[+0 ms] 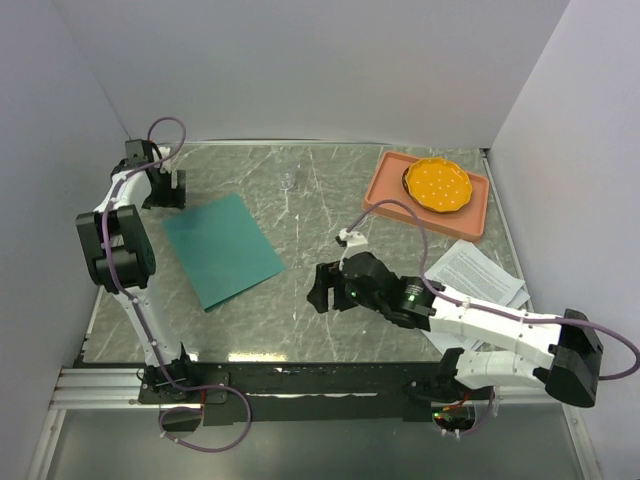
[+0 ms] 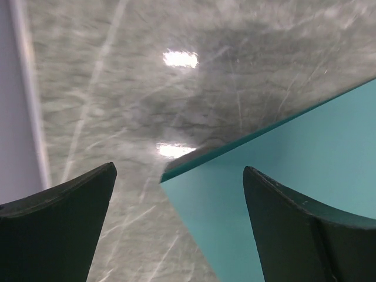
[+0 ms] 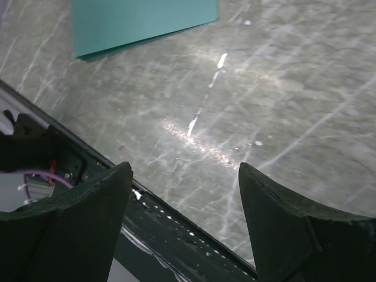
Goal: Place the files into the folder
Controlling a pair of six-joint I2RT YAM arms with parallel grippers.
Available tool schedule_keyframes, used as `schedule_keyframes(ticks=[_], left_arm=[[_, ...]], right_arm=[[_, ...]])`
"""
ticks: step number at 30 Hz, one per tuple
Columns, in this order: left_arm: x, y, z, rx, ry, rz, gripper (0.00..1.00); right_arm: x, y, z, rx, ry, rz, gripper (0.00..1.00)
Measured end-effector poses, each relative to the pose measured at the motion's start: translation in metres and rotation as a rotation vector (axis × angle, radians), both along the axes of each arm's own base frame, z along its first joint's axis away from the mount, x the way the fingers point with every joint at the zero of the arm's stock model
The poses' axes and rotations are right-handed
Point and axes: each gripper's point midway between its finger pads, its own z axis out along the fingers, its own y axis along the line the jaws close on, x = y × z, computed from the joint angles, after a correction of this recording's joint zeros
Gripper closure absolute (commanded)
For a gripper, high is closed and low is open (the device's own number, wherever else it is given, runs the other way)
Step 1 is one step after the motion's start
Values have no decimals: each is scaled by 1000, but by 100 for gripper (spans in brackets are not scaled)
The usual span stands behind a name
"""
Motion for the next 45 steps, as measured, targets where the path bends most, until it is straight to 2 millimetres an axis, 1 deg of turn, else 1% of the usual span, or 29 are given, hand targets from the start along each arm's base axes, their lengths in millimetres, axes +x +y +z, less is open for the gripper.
schedule_keyframes(ticks=[2,4,7,10,12,15,18,21,23,26,32,34,36,37,40,42,45], left_arm=[[-1,-2,-16,-5,33,0,2],[0,-2,-23,-4,47,3,2],[4,0,-29,4,51,10,3],[10,8,-35,20,49,29,3],[12,13,-42,18,53,42,3],[9,17,-53,6,74,45,5],[6,15,-59,-15,86,12,7],[5,9,-60,-12,84,-48,10],[-1,1,-60,-16,88,-91,11],[-20,-16,-62,-23,115,-161,12],[-66,-63,-65,-19,173,-319,16],[-81,-76,-66,-15,192,-360,18],[-91,-85,-67,-17,205,-392,20],[-95,-88,-67,-20,210,-402,20],[-102,-89,-67,-26,211,-406,20],[-107,-89,-68,-24,209,-403,21],[-110,-88,-68,-23,206,-399,22]], right_arm=[[-4,11,-2,11,1,34,19],[-6,22,-11,10,12,67,19],[-9,33,-30,-21,47,109,20],[-13,37,-42,-43,73,135,20],[-14,38,-43,-43,76,142,20],[-13,41,-37,-17,66,148,20],[-14,46,-33,11,61,157,20],[-15,49,-33,26,66,163,20],[-16,51,-36,31,78,164,20],[-17,52,-45,27,107,153,20],[-21,46,-77,-6,202,98,22],[-23,43,-89,-10,243,84,24],[-27,41,-98,-4,282,75,27],[-30,40,-103,5,302,75,30],[-40,44,-112,48,361,100,35],[-49,50,-117,91,408,133,39],[-59,64,-119,158,468,191,41]])
